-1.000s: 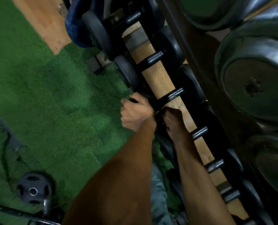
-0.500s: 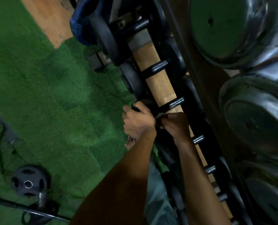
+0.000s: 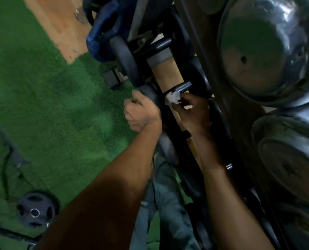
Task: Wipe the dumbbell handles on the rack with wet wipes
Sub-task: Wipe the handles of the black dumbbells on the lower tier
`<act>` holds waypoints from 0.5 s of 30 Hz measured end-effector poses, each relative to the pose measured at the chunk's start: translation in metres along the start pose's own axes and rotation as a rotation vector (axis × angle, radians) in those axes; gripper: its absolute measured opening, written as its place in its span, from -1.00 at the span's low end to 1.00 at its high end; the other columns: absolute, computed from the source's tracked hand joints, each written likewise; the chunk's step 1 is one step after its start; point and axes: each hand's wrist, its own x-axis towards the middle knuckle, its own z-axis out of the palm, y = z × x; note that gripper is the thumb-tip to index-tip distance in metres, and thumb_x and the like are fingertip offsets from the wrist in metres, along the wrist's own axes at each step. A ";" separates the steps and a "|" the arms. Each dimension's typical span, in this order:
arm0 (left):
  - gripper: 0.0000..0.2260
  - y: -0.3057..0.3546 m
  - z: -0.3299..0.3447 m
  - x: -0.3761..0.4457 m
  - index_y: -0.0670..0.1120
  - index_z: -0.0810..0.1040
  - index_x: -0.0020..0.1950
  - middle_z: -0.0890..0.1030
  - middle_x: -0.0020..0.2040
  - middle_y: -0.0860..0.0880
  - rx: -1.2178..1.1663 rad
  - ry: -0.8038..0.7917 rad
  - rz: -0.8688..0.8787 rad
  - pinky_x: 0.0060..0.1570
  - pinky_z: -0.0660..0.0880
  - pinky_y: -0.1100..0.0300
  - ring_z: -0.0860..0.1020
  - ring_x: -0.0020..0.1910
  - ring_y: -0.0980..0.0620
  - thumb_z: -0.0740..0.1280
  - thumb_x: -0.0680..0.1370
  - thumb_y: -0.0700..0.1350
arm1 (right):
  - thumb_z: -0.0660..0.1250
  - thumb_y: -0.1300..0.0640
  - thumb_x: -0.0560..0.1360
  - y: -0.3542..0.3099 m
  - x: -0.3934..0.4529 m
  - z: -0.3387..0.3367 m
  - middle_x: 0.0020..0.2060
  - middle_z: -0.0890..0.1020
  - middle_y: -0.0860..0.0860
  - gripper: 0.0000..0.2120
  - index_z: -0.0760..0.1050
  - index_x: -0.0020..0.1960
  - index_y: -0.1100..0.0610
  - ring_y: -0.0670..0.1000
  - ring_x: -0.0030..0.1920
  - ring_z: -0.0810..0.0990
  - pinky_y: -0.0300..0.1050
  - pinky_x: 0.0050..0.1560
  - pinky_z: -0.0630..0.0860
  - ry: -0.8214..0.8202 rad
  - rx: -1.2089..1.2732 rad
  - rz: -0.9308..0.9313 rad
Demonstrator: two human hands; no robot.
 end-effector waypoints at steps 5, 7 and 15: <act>-0.53 0.031 0.022 0.018 -0.20 0.58 0.25 0.61 0.24 -0.25 0.002 -0.058 0.043 0.16 0.44 -0.02 0.56 0.24 -0.26 0.09 0.68 0.13 | 0.45 0.04 0.47 0.003 0.022 0.016 -0.08 0.67 -0.01 -0.90 0.71 -0.11 0.04 -0.10 -0.06 0.42 -0.20 -0.16 0.17 0.021 -0.462 -0.300; -0.57 0.026 0.027 0.020 -0.20 0.55 0.28 0.60 0.26 -0.23 0.066 -0.052 0.053 0.20 0.43 -0.02 0.54 0.28 -0.25 0.13 0.67 0.09 | 0.33 -0.07 0.52 0.001 0.032 0.026 -0.08 0.63 -0.03 -0.78 0.70 -0.15 -0.01 -0.04 0.00 0.40 -0.13 -0.15 0.09 0.080 -0.599 -0.276; -0.65 0.029 0.030 0.021 -0.20 0.55 0.22 0.61 0.19 -0.20 0.117 -0.007 0.085 0.14 0.44 -0.03 0.55 0.22 -0.24 0.18 0.61 0.00 | 0.32 0.01 0.56 -0.027 0.088 0.051 0.06 0.66 0.03 -0.79 0.72 -0.04 0.04 0.19 0.17 0.48 0.02 0.05 0.18 -0.082 -0.949 -0.155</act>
